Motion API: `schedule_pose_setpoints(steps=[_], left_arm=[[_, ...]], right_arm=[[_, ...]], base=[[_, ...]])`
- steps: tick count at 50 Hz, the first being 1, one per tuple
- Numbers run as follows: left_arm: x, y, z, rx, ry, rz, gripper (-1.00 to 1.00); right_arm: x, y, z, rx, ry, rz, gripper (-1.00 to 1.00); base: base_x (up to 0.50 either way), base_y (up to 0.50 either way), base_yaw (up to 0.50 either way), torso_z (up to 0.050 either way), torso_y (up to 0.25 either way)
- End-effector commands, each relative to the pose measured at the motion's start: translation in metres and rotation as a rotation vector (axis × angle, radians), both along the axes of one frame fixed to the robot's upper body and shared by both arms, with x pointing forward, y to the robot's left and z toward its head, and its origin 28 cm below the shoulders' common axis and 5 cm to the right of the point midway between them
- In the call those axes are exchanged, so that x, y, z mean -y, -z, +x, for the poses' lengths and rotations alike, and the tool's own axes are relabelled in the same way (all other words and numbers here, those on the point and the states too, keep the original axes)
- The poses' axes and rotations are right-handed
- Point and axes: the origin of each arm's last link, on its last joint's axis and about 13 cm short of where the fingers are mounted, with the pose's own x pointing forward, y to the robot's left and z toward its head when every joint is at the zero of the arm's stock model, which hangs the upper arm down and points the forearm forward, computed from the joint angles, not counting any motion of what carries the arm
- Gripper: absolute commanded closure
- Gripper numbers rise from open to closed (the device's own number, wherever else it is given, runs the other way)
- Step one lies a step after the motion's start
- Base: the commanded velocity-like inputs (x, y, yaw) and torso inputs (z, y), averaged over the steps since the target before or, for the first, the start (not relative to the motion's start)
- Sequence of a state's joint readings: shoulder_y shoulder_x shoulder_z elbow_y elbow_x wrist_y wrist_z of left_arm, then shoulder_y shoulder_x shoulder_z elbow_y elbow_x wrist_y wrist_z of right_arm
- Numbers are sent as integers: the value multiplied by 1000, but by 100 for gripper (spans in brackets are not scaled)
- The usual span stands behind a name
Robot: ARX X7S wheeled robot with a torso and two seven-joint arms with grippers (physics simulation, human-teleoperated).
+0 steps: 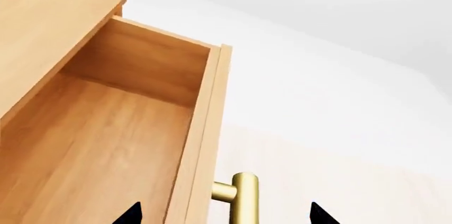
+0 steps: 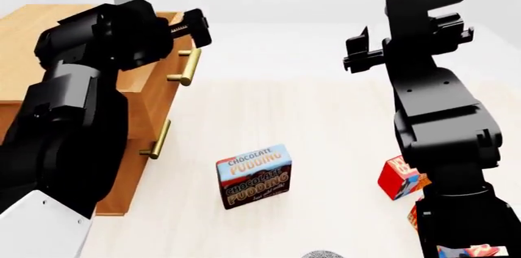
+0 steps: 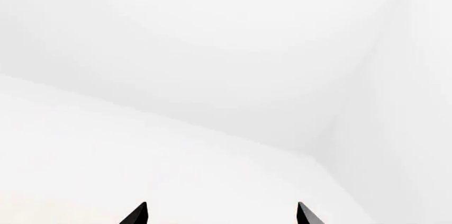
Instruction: Put the bowl in the top drawer of the cabinet.
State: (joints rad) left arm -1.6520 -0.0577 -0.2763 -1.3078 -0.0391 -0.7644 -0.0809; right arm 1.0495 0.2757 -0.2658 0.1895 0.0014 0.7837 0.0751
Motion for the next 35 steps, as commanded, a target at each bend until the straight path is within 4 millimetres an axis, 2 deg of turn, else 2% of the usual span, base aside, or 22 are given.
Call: schedule_pose_setpoints(steps=[1, 22, 35], left_arm=[[6, 6, -1, -29, 28, -70, -100], [21, 10, -3, -57, 127, -184, -100], [35, 9, -4, -53, 181, -196, -100]], right_arm=[[1, 5, 2, -10, 1, 3, -100], [4, 8, -1, -20, 8, -5, -100], [7, 9, -3, -28, 3, -4, -100]], base=[[0, 0, 0, 0, 0], [0, 0, 0, 0, 0], [0, 0, 0, 0, 0]])
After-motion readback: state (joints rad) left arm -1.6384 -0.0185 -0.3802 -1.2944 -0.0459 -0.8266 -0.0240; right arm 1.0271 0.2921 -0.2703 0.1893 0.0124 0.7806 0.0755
